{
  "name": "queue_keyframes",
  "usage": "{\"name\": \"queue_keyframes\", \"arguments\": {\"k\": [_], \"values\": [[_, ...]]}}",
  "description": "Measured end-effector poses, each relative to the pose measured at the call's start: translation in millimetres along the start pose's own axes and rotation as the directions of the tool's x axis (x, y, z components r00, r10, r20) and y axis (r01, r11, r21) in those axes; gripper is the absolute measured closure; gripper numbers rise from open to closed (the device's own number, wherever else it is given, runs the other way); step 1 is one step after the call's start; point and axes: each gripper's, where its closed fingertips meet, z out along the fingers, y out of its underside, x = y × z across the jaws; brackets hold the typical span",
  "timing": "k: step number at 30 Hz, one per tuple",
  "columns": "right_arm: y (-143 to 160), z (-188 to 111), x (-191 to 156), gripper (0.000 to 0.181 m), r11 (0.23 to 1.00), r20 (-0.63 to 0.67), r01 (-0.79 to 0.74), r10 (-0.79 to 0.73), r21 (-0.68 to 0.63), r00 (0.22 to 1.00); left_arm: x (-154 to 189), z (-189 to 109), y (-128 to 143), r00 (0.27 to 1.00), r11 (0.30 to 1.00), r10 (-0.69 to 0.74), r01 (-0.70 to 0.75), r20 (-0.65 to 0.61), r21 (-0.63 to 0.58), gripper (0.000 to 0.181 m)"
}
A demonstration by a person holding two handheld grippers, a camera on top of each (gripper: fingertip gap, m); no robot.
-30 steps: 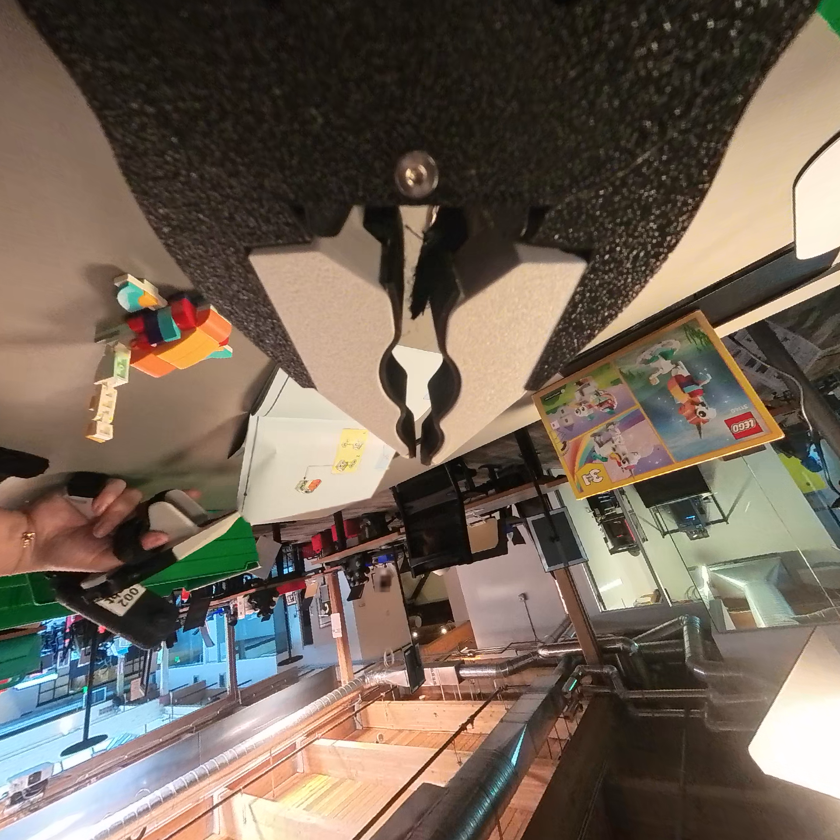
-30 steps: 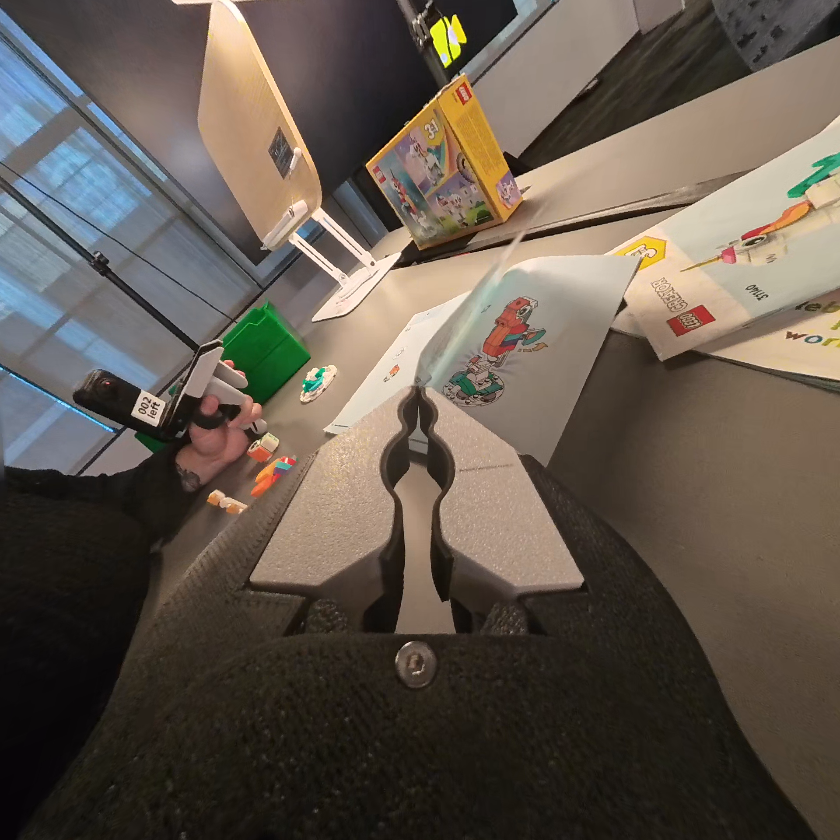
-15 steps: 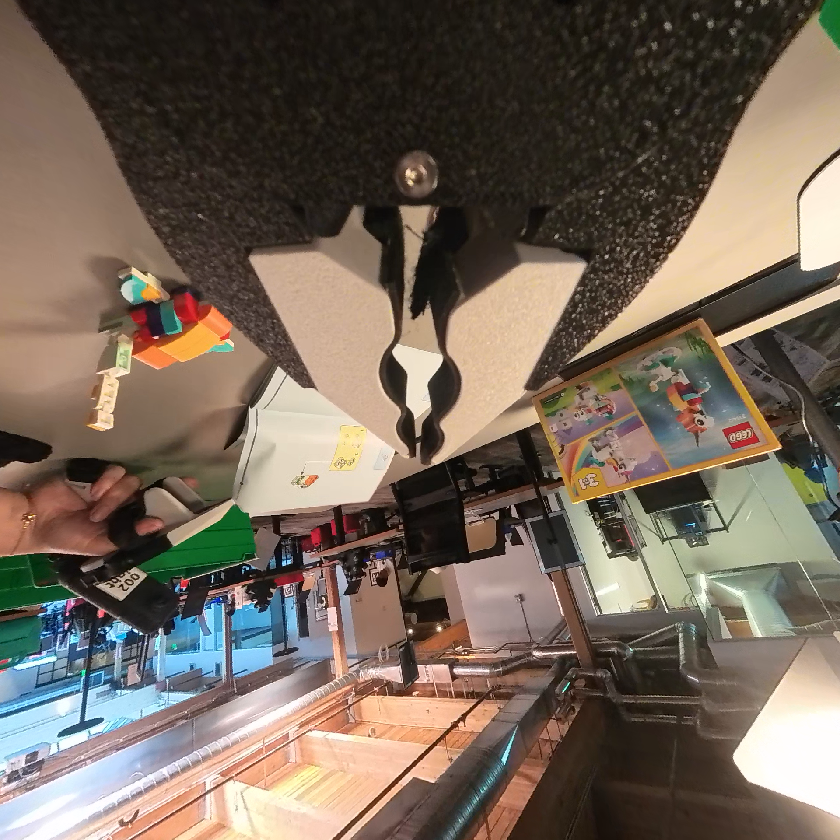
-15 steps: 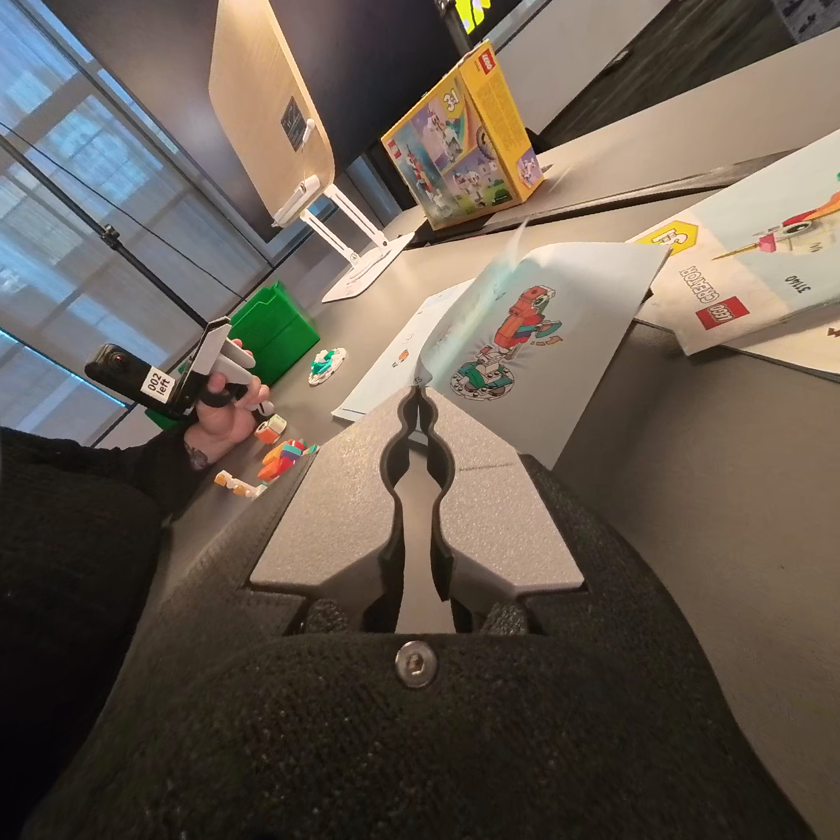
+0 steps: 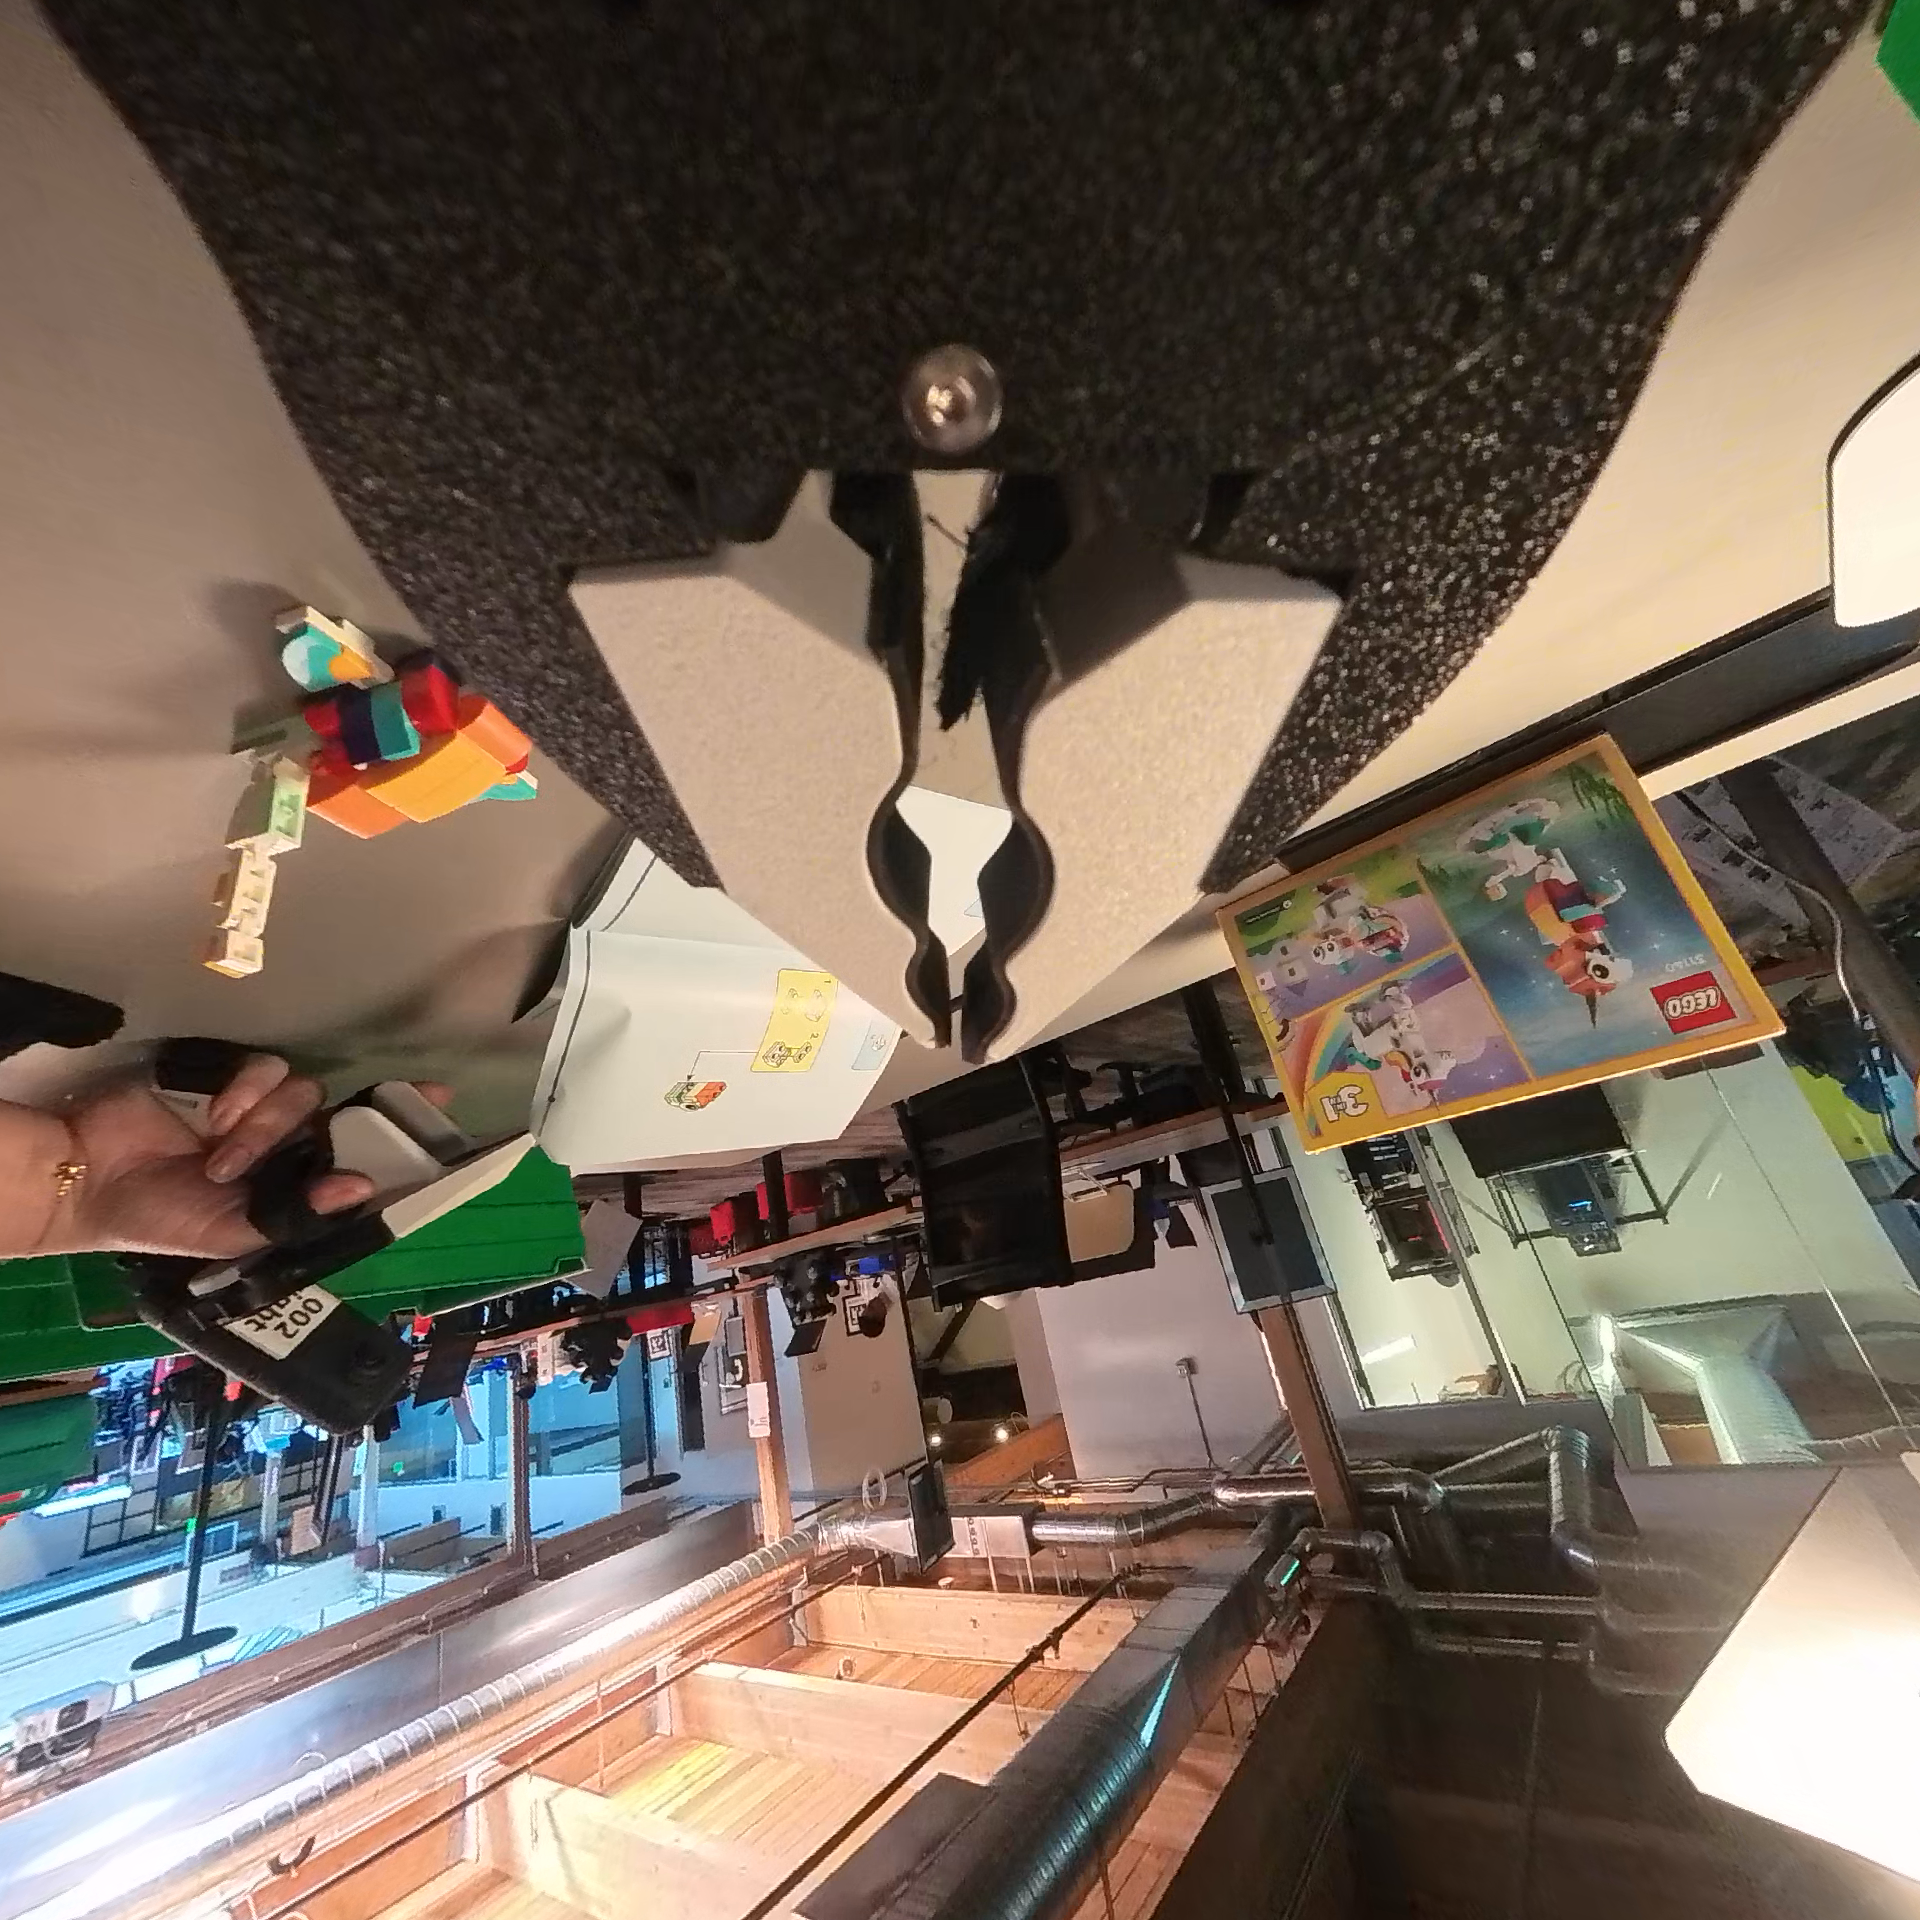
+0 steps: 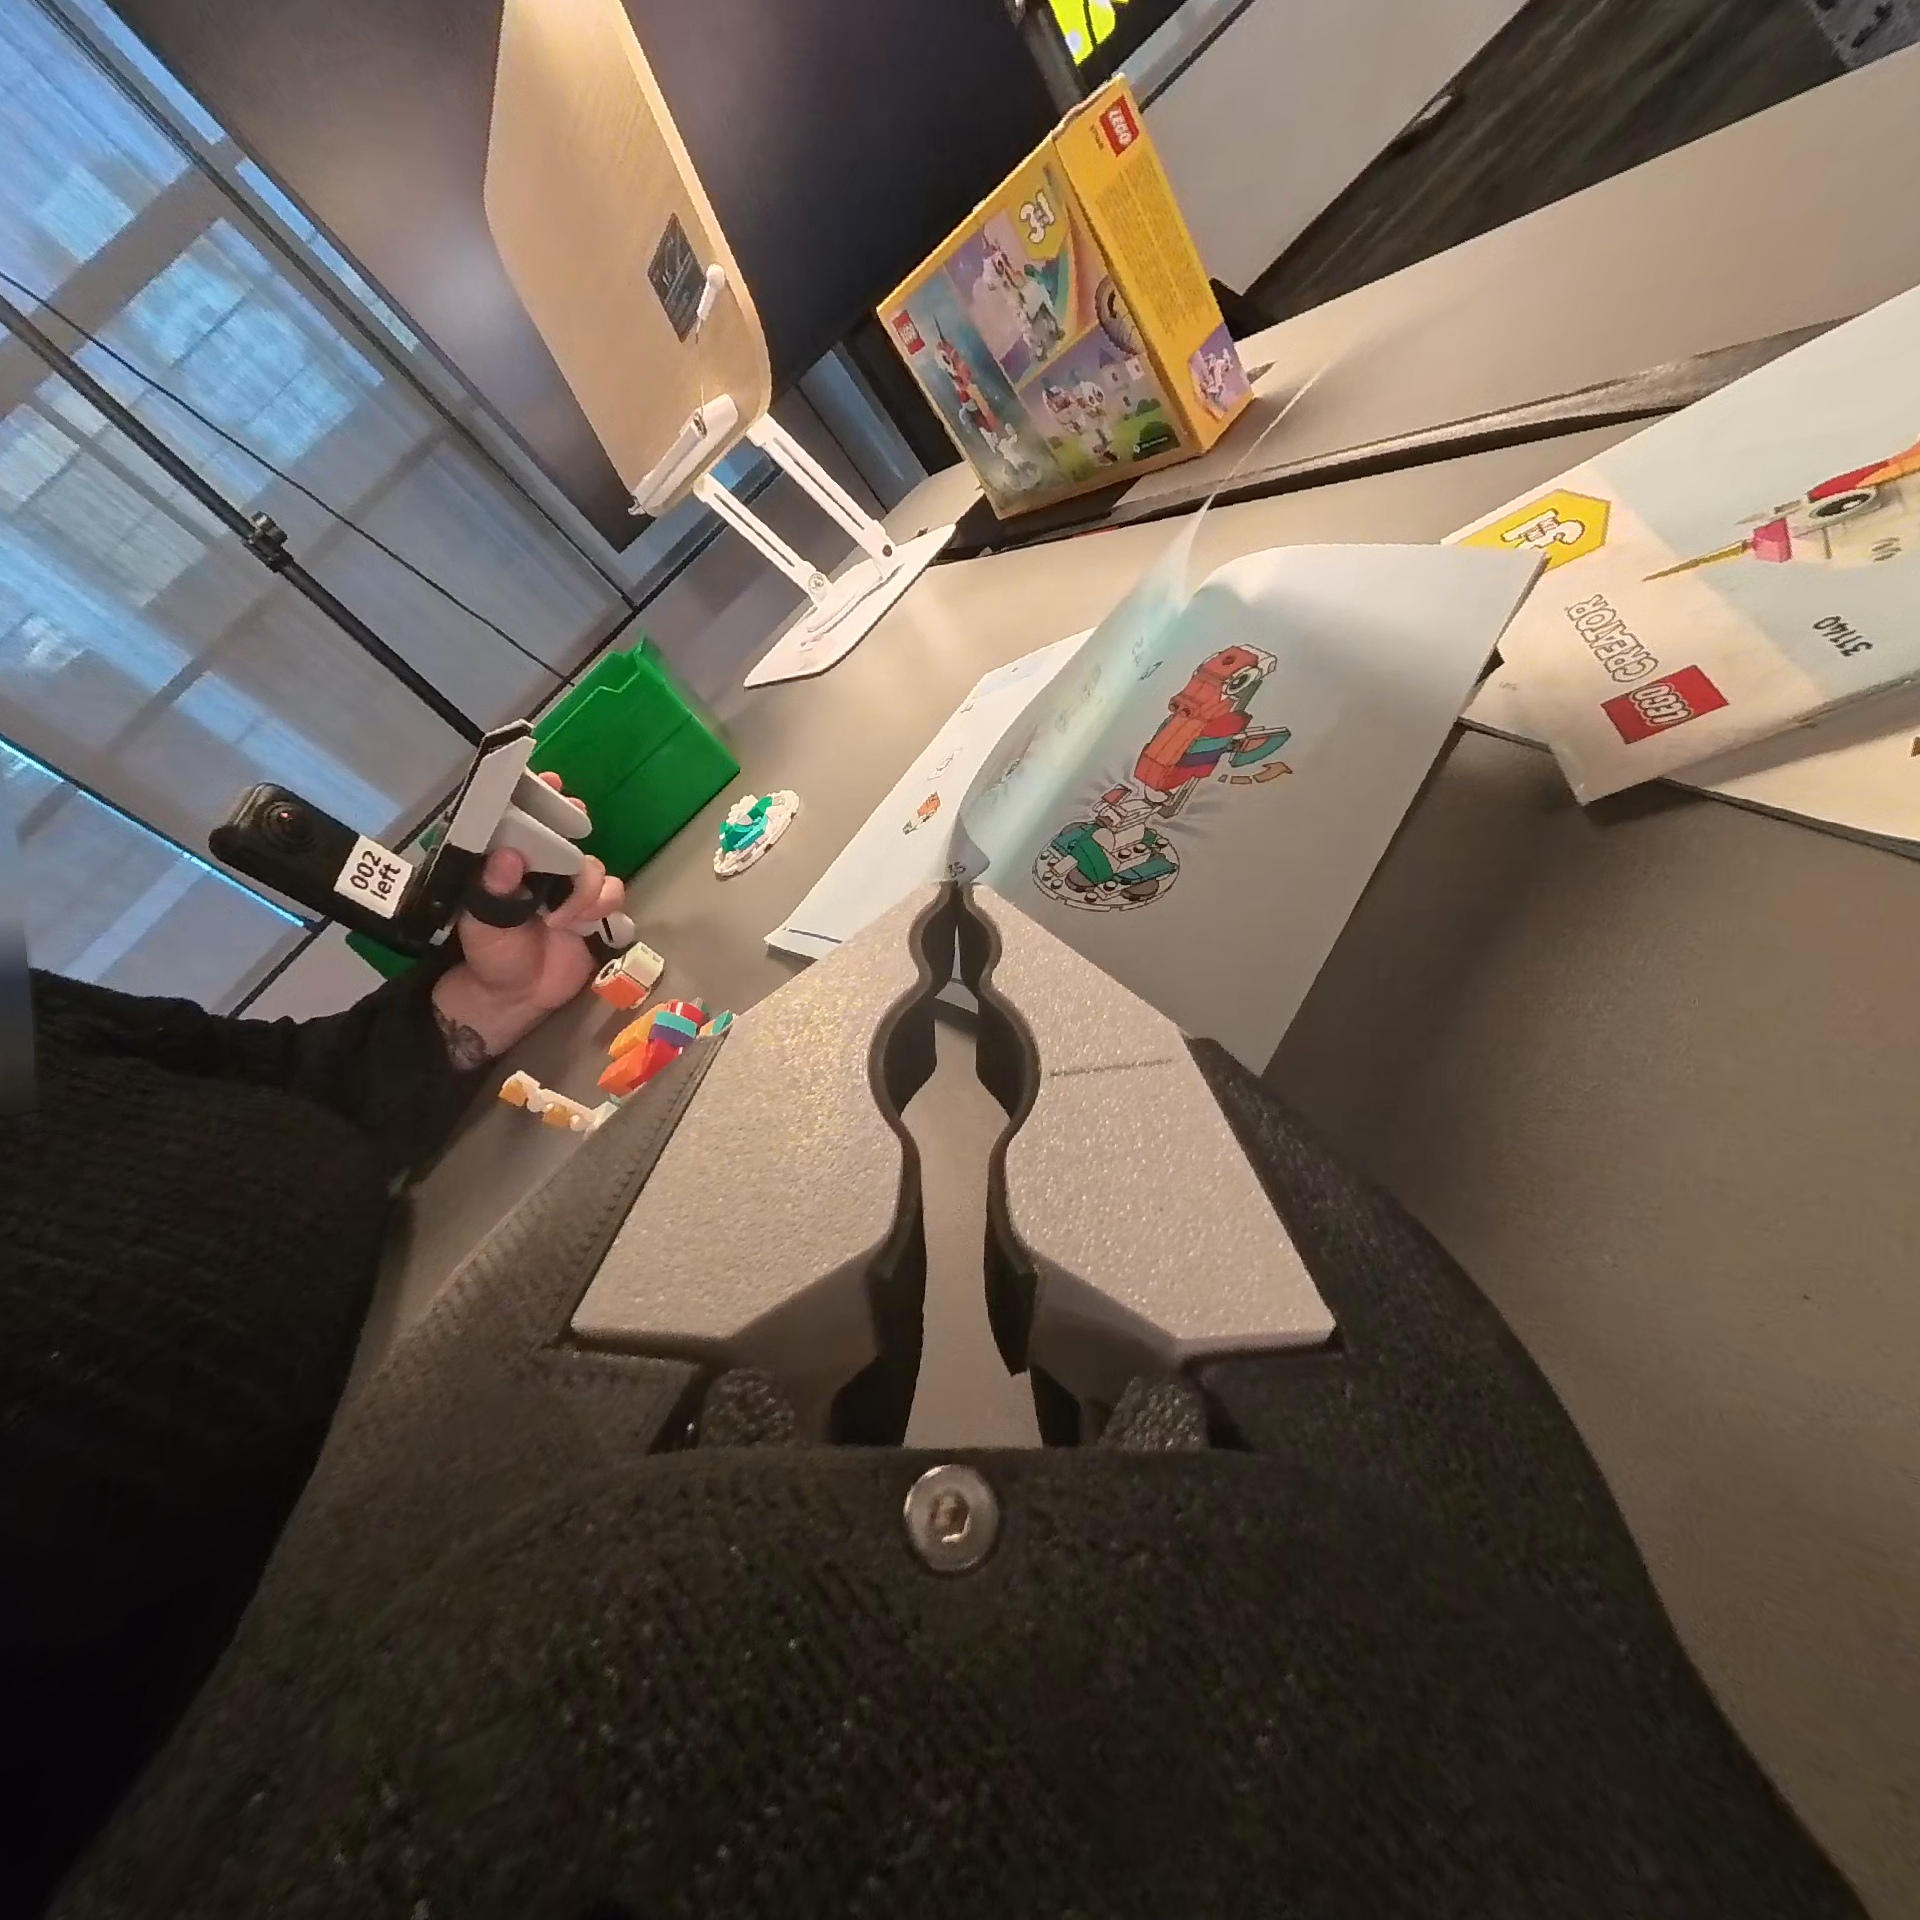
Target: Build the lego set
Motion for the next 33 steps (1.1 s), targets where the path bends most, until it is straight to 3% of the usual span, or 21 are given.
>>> {"name": "queue_keyframes", "arguments": {"k": [28,33], "values": [[1,0,0,0.181,1.0,0.004,-0.004,0.004,-0.008,1.0,-11,-4,0,0.999,1.0,-0.026,0.026,0.039,0.0,0.181],[1,0,-1,0.181,1.0,0.008,-0.004,0.004,-0.006,1.0,-6,-8,5,1.0,0.999,-0.004,0.004,0.0,-0.052,0.181]]}}
